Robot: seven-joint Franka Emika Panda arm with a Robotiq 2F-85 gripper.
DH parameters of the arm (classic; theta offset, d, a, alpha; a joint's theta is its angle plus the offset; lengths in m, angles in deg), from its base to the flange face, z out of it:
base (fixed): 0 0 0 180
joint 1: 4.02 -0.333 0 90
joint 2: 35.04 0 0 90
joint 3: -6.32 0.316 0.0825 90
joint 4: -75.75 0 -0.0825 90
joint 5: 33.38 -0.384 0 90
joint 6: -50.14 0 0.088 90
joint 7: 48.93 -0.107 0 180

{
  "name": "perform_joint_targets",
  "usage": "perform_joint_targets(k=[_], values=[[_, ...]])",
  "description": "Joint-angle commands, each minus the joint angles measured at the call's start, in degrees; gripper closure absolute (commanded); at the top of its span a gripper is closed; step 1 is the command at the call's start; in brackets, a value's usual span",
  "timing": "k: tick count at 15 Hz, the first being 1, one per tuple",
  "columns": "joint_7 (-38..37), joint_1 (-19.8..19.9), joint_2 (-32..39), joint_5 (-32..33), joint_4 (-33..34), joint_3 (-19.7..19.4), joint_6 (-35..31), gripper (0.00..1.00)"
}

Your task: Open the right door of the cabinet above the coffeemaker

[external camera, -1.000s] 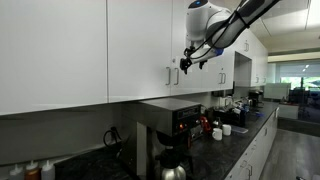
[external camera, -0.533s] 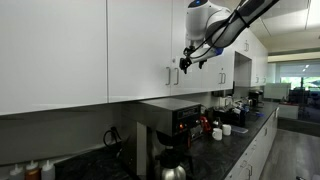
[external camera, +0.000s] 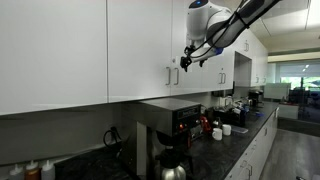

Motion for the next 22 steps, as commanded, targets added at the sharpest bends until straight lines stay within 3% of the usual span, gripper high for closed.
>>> perform_joint_targets(k=[1, 22], values=[[-2.7, -0.6, 2.7, 3.6, 3.0, -1.7, -2.4, 0.00], [-3.1, -3.7, 15.6, 4.4, 17.2, -4.3, -2.3, 0.00]])
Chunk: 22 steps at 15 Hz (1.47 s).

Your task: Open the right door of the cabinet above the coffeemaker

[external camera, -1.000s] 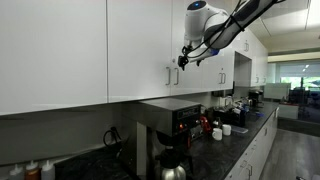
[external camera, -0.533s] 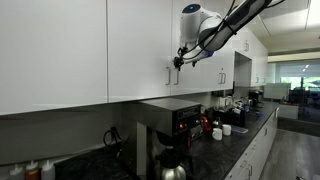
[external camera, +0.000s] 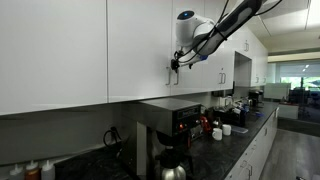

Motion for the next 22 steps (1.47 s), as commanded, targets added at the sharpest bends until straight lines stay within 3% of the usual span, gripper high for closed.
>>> perform_joint_targets(k=[1, 12, 22], values=[[-1.0, -1.4, 2.7, 2.2, 3.3, -1.6, -0.2, 0.00], [-6.9, -2.6, 2.7, 8.8, 4.5, -2.6, 2.3, 0.00], [4.8, -2.0, 3.7, -4.9, 3.8, -2.4, 4.1, 0.00]])
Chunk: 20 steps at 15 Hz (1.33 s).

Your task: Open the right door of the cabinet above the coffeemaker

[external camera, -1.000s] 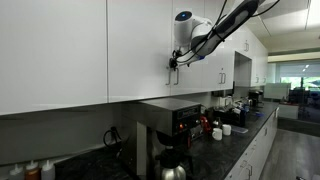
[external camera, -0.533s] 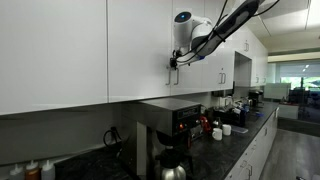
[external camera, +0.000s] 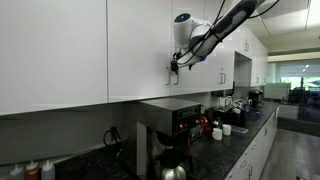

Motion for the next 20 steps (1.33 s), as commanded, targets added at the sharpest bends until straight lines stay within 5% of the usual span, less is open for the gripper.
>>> perform_joint_targets(k=[1, 20], values=[[3.0, -0.2, 1.3, -2.4, 1.3, -0.7, 1.9, 0.00], [-3.6, -1.2, 3.1, 5.1, 4.5, -1.8, 3.7, 0.00]])
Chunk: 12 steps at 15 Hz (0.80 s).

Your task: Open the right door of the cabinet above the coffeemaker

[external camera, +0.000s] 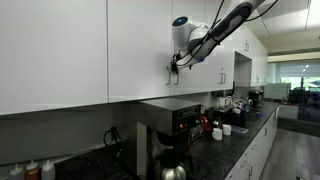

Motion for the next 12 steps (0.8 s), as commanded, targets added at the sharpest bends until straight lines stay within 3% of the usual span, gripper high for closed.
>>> perform_joint_targets(k=[1, 12], values=[[-1.3, -0.9, 0.4, 1.2, 1.2, -0.8, 2.7, 0.00], [-6.1, -1.9, -5.9, 2.8, -4.7, -0.3, 6.6, 0.00]])
